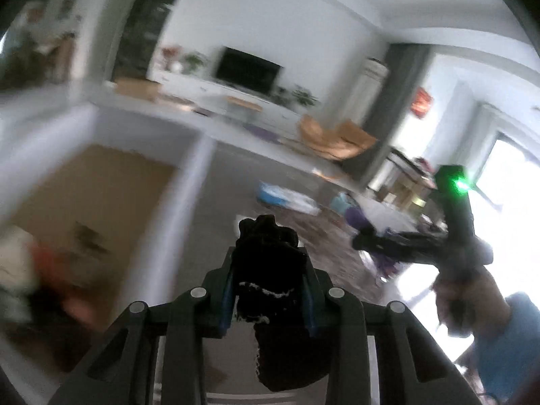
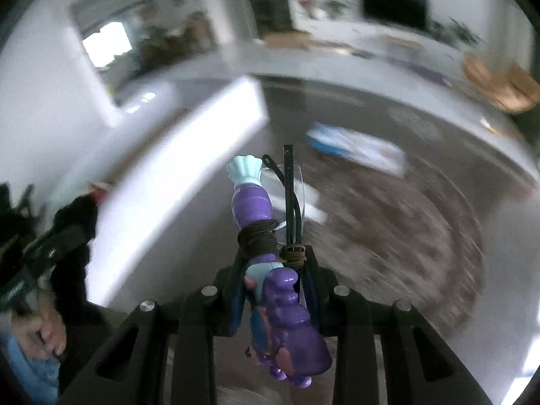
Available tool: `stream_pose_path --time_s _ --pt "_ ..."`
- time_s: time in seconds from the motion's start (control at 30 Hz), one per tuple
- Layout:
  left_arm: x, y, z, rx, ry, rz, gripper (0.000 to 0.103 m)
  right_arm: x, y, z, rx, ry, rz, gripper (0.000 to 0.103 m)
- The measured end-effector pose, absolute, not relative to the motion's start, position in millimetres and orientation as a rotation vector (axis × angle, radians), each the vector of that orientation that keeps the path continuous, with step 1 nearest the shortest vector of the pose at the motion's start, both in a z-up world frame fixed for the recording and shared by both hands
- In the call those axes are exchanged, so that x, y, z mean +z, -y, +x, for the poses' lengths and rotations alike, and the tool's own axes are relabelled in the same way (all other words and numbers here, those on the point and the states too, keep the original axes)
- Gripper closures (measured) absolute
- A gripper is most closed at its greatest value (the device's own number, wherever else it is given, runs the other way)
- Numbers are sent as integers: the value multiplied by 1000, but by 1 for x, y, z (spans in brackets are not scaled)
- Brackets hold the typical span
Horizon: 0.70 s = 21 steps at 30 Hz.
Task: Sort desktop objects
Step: 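Carry black fabric and purple toy over the partition and release both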
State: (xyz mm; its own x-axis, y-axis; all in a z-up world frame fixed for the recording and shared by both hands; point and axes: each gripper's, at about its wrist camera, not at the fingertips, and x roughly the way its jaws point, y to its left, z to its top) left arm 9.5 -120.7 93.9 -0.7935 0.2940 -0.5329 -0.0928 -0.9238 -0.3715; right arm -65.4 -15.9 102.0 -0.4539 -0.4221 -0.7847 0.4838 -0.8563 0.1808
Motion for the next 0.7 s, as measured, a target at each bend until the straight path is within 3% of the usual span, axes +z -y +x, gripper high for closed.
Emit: stream_pose_path --time_s 0.2,0.37,0.4,0.43,0.47,0.5,0.57,0.7 --pt "95 233 -11 2952 495 -1199 71 134 162 -68 -2093 -62 1043 73" --pt "56 259 -13 2945 440 -1460 68 103 271 -78 -1936 -96 1128 72" --pt "50 261 -11 2962 434 -1495 59 90 286 -81 -1915 -121 1180 70" --pt "45 262 -9 2980 434 -1514 42 80 296 -83 -1911 -137 1218 65" --pt "43 262 -6 2991 443 -1503 31 69 305 -85 -1918 -146 1247 49" --pt "42 262 -3 3007 455 -1478 13 62 308 -87 -1924 -143 1257 30" --pt "43 263 2 3035 466 -1432 12 54 305 -89 -1955 -116 1256 24" --pt "41 262 -1 3054 448 -1427 12 59 288 -84 -1982 -57 1213 24"
